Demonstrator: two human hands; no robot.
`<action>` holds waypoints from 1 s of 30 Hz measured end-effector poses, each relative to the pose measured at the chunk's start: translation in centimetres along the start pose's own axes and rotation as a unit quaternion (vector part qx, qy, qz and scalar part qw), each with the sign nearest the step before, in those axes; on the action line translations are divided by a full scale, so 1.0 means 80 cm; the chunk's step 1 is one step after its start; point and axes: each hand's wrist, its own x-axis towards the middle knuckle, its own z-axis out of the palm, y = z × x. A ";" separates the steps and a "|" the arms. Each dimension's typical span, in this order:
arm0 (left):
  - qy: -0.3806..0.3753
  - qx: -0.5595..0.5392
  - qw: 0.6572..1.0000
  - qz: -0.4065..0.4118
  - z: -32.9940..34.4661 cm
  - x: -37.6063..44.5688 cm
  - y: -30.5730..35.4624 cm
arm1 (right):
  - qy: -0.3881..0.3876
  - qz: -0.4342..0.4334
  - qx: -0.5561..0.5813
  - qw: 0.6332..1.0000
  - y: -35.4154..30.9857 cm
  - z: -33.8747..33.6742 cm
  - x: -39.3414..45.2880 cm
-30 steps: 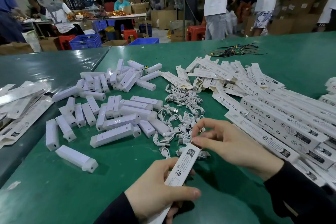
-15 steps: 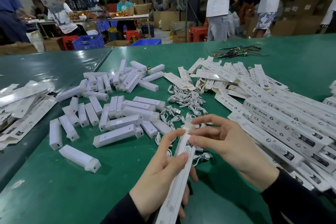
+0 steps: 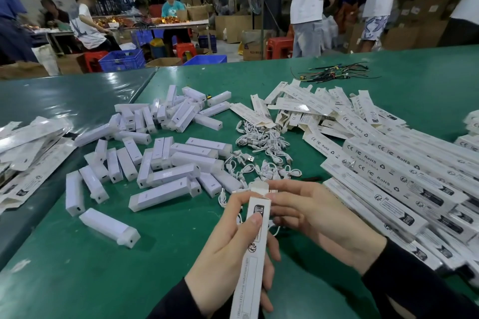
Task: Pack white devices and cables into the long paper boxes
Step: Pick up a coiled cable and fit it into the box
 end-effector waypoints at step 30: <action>0.008 0.002 1.000 0.012 0.000 -0.001 -0.005 | 0.004 -0.095 -0.094 0.991 -0.002 0.007 -0.009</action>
